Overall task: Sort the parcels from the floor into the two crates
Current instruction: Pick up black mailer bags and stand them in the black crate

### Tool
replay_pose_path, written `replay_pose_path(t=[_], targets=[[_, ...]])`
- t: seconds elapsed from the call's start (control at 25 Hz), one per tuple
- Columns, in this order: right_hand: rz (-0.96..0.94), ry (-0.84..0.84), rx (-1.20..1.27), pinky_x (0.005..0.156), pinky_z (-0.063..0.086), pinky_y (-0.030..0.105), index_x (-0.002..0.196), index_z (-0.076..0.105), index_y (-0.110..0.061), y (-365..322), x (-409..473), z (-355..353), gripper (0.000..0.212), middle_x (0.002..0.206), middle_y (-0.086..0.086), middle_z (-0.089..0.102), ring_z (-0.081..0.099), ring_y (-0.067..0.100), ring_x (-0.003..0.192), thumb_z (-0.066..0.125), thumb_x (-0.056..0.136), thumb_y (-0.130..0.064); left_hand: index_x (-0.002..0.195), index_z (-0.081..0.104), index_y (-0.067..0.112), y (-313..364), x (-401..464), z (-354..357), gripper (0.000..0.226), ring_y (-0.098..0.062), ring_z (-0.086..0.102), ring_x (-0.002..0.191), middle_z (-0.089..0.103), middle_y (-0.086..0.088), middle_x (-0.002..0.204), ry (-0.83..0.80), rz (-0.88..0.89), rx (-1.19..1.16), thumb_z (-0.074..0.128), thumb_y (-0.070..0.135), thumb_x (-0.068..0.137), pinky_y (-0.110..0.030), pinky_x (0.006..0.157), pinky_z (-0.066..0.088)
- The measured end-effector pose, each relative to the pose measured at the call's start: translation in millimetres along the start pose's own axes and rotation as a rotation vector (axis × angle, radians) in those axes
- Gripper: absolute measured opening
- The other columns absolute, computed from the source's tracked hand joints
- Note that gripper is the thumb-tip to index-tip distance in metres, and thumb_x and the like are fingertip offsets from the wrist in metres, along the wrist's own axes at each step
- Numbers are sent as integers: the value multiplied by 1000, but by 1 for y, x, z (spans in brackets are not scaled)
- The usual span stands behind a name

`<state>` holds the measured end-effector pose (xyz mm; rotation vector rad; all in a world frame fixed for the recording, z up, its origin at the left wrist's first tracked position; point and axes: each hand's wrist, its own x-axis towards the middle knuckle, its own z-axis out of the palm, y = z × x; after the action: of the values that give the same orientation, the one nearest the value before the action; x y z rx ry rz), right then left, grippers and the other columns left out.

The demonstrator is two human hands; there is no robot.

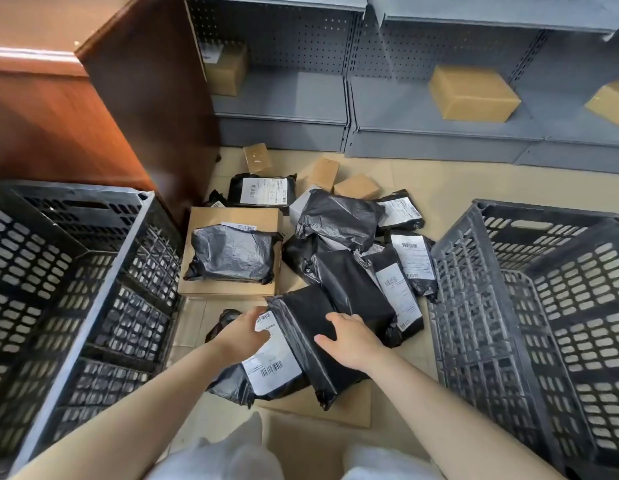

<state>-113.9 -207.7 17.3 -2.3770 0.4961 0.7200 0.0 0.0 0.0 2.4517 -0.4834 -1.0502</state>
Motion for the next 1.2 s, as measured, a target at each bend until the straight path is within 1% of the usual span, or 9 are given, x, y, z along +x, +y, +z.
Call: replay_pose_path(t=[0.16, 0.28, 0.4, 0.52, 0.68, 0.88, 1.0, 1.12, 1.2], targets=[[31, -94, -43, 117, 28, 44, 157, 13, -12, -11, 11, 8, 89, 163, 8, 17, 20, 31, 148, 49, 92, -61, 155, 20, 22, -2, 6, 10, 66, -25, 43, 135, 35, -7, 155, -140, -76, -122, 49, 26, 96, -28, 102, 39], [56, -113, -116, 115, 32, 44, 157, 8, -8, -13, 18, 20, 91, 163, 13, 11, 22, 32, 147, 52, 93, -56, 154, 21, 24, -5, 12, 16, 65, -24, 43, 135, 36, -6, 155, -158, -88, -148, 50, 27, 96, -29, 105, 39], [32, -25, -215, 104, 43, 41, 148, 25, -4, -14, 21, 24, 72, 153, 18, 29, 41, 33, 133, 52, 97, -46, 154, 23, 25, -4, 13, 15, 64, -23, 43, 135, 37, -5, 154, -146, -75, -139, 49, 28, 95, -29, 105, 38], [-14, 76, -242, 84, 49, 37, 127, 43, -6, -17, 18, 26, 44, 131, 15, 51, 58, 31, 112, 54, 97, -37, 153, 24, 25, -7, 14, 15, 63, -23, 46, 131, 37, -4, 155, -155, -89, -142, 48, 28, 95, -29, 102, 41], [-51, 181, -160, 66, 40, 31, 94, 46, -14, -21, 9, 22, 14, 102, 8, 60, 59, 29, 88, 53, 99, -25, 151, 29, 22, -7, 13, 15, 60, -23, 42, 136, 39, -4, 153, -136, -95, -164, 49, 24, 95, -32, 108, 38], [28, 201, 187, 57, 36, 32, 74, 38, -18, -13, 8, 7, 25, 74, 0, 50, 45, 18, 64, 50, 96, -16, 147, 36, 21, -5, 11, 16, 55, -20, 43, 135, 44, -5, 149, -146, -111, -214, 51, 22, 94, -30, 107, 37], [88, 225, 504, 59, 32, 31, 73, 42, -16, -5, 5, -8, 24, 70, -1, 45, 41, 15, 64, 55, 92, -11, 146, 37, 24, 3, 4, 12, 54, -19, 48, 126, 46, -4, 146, -142, -111, -288, 52, 28, 94, -25, 97, 38], [124, 201, 849, 59, 26, 32, 70, 43, -18, 1, 1, -20, 23, 67, 4, 38, 36, 18, 62, 60, 85, -15, 145, 39, 26, 12, -6, 5, 54, -19, 53, 121, 51, -2, 138, -176, -116, -519, 52, 44, 95, -32, 104, 42], [130, 181, 1105, 63, 31, 34, 67, 44, -20, 4, 0, -26, 19, 72, 9, 44, 42, 21, 68, 59, 79, -17, 144, 38, 25, 20, -12, -1, 51, -20, 55, 120, 52, -1, 137, -229, -102, -645, 46, 49, 99, -33, 105, 43]])
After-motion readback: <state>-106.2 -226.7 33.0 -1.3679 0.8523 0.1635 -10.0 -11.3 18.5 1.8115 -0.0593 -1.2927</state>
